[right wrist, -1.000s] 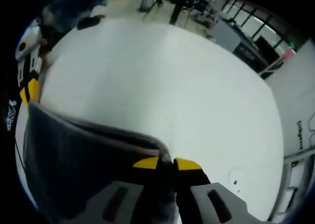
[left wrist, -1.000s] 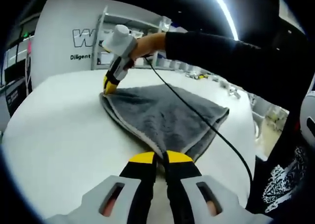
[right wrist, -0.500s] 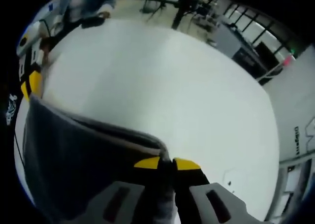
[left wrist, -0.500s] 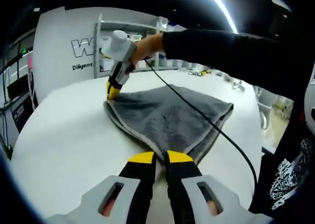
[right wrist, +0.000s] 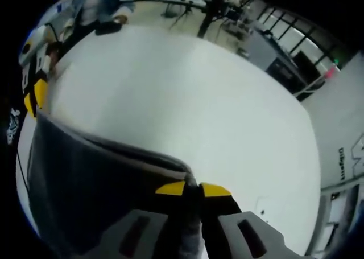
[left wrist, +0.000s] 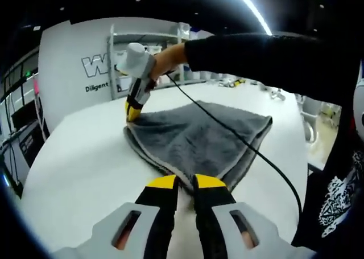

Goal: Open the folded towel by lifting each exposed corner and separating the folded layers until the towel lies flat within the target outline without major curled edges

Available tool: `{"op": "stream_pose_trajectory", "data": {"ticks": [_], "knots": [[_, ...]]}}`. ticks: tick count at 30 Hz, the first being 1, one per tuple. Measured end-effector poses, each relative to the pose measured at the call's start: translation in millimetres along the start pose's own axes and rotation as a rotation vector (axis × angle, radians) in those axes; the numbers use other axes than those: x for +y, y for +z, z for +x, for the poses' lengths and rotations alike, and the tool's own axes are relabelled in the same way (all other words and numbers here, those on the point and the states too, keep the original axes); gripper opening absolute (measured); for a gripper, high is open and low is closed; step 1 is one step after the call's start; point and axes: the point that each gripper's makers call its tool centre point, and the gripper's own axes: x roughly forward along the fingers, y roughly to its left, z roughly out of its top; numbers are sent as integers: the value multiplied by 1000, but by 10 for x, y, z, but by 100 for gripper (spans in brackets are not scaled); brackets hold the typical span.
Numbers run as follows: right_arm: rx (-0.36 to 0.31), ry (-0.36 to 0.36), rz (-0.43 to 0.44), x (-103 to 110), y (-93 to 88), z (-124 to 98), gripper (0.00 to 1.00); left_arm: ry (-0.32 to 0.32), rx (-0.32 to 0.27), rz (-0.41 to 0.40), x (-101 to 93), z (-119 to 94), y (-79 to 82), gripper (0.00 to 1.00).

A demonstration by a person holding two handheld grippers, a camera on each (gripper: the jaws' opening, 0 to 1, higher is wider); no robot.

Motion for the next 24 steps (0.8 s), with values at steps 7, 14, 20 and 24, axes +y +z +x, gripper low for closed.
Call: {"op": "stream_pose_trajectory", "data": {"ticks": [7, 14, 20, 24], "knots": [[-7, -1, 2, 9, 13, 4, 4, -32, 5, -13, -45, 39, -35, 1], [-13, -4, 5, -7, 27, -22, 3, -67, 17, -75, -75, 65, -51, 12], [-17, -4, 5, 4, 34, -33, 3, -73, 33, -78, -97, 100, -90, 3], [-19, -8, 2, -6, 42, -52, 3, -74, 16, -84, -108, 100, -44, 1]]}}
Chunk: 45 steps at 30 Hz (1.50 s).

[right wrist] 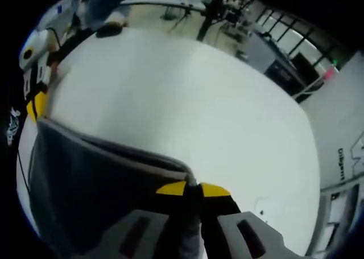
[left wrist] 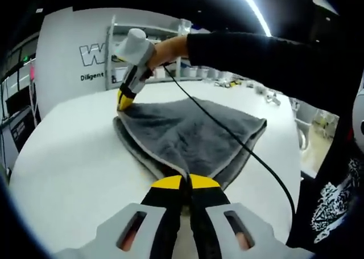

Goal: Open the folded towel by lifting each exposed corner and separating the folded layers until the towel lies flat within the target outline without major curled edges

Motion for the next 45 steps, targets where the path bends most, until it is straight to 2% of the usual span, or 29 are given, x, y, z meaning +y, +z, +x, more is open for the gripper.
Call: {"op": "stream_pose_trajectory", "data": {"ticks": [17, 28, 35, 38, 45], "knots": [[-17, -38, -18, -40, 75, -224, 3, -64, -84, -33, -168, -64, 268, 0], [-26, -100, -19, -125, 138, -414, 3, -80, -125, -21, -263, -108, 437, 0], [-45, -144, -12, -275, 133, -499, 3, -96, -163, -7, -316, -91, 655, 0], [-50, -157, -12, -262, 76, -568, 3, -109, -174, 4, -370, -53, 743, 0], [-71, -196, -6, -305, 64, -738, 3, -153, -202, 32, -526, 25, 963, 0]]}}
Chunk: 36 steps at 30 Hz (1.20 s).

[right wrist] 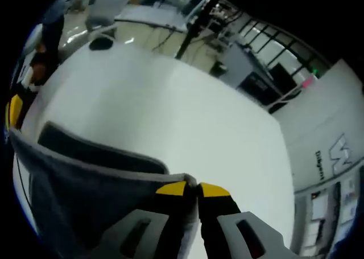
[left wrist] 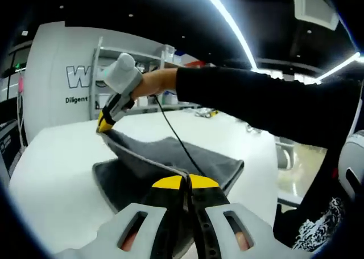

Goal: Open the folded towel by lifting each exposed corner and separating the folded layers until the towel lies flat within the target outline without major curled edges

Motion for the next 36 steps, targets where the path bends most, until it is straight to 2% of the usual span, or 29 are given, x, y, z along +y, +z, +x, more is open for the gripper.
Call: {"op": "stream_pose_trajectory", "data": {"ticks": [11, 36], "knots": [[-2, -65, 14, -138, -100, -325, 3, -58, -53, 42, -174, 154, 330, 0], [50, -138, 59, -145, -519, -705, 3, -185, -80, 72, -544, 581, 596, 0]]}}
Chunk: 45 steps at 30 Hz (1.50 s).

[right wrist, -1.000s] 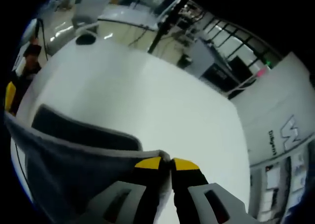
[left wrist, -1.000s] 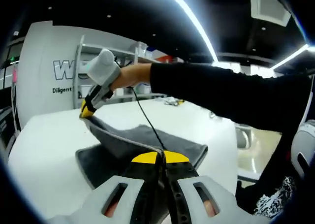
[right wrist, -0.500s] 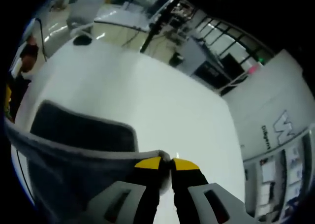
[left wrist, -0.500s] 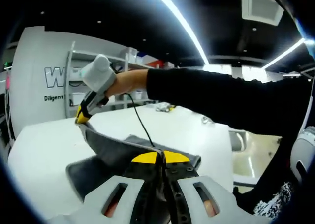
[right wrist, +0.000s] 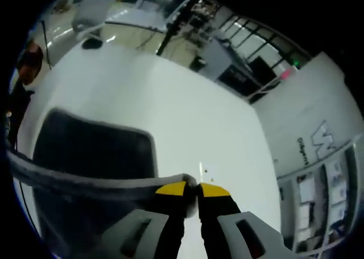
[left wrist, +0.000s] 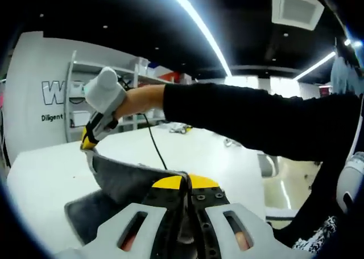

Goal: Open the folded towel by lifting each exposed corner and separating the folded layers until the towel lies flat within the target outline without major curled edges

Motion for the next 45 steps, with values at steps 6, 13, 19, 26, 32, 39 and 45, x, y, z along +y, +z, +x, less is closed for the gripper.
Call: {"op": "stream_pose_trajectory", "data": {"ticks": [6, 13, 19, 26, 32, 39, 45], "knots": [[13, -13, 16, -16, -130, -120, 3, -26, -53, 5, -86, 68, 101, 0], [2, -36, 42, -67, -236, -234, 3, -28, -82, 18, -120, 132, 202, 0], [18, -54, 74, -98, -315, -289, 3, -39, -78, 35, -152, 190, 206, 0], [28, -73, 100, -157, -478, -429, 3, -58, -78, 44, -223, 284, 275, 0], [47, -93, 110, -184, -629, -574, 3, -94, -82, 51, -334, 448, 324, 0], [66, -117, 117, -242, -799, -749, 3, -132, -93, 61, -466, 622, 397, 0], [75, -126, 128, -264, -926, -828, 3, -145, -93, 65, -546, 737, 415, 0]]}}
